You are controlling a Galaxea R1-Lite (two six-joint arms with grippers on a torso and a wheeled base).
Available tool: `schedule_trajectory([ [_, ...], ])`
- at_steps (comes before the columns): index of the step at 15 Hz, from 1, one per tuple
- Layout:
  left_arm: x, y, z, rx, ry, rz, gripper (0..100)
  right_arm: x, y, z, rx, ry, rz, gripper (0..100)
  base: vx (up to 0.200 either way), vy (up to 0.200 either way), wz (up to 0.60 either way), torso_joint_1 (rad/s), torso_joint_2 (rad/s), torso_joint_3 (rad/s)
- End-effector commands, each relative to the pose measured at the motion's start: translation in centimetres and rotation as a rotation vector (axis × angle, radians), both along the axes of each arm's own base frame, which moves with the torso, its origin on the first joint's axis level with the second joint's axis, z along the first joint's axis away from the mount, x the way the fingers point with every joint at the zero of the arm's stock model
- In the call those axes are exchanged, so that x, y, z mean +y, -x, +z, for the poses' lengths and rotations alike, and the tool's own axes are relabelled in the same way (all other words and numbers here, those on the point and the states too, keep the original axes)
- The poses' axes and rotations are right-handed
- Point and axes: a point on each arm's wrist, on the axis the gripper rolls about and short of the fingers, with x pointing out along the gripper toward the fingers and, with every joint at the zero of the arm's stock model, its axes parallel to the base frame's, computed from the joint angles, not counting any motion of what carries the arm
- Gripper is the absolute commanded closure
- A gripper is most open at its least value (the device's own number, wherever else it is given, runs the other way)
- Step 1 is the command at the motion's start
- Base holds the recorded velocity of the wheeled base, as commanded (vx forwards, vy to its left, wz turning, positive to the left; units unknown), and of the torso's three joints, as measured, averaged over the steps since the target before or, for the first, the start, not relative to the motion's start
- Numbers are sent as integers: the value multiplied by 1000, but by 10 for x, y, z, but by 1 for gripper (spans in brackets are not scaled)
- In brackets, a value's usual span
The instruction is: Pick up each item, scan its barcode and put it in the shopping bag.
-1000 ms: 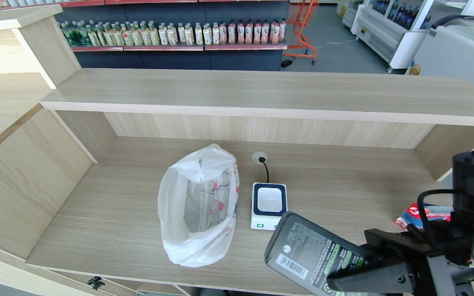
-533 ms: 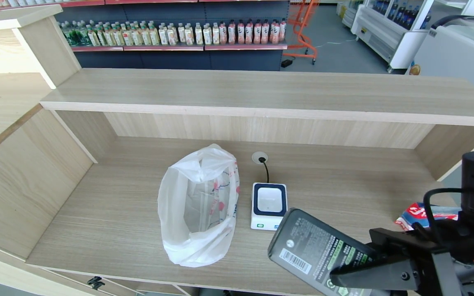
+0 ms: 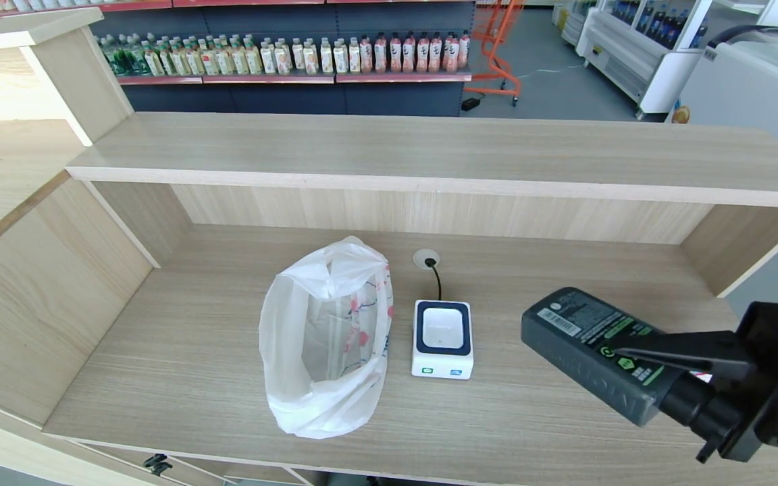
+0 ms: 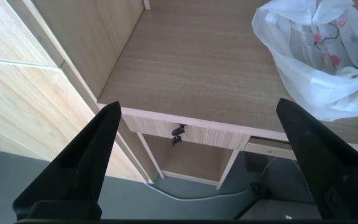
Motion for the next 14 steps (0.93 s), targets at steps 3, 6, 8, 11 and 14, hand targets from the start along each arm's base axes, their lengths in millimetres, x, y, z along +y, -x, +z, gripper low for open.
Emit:
schedule_trajectory([
  [3,0,0,0,0,0,0,0,-12,13,11,465,-194,-60,100,0,0,0,0,0,0],
  [6,0,0,0,0,0,0,0,-15,6,48,875,-636,-429,100,0,0,0,0,0,0],
  [8,0,0,0,0,0,0,0,9,-13,57,1301,-1147,-703,100,0,0,0,0,0,0],
  [11,0,0,0,0,0,2,0,14,-36,14,1794,-1340,-1005,100,0,0,0,0,0,0],
  [14,0,0,0,1,0,0,0,20,-44,-4,2042,-1322,-1017,100,0,0,0,0,0,0],
])
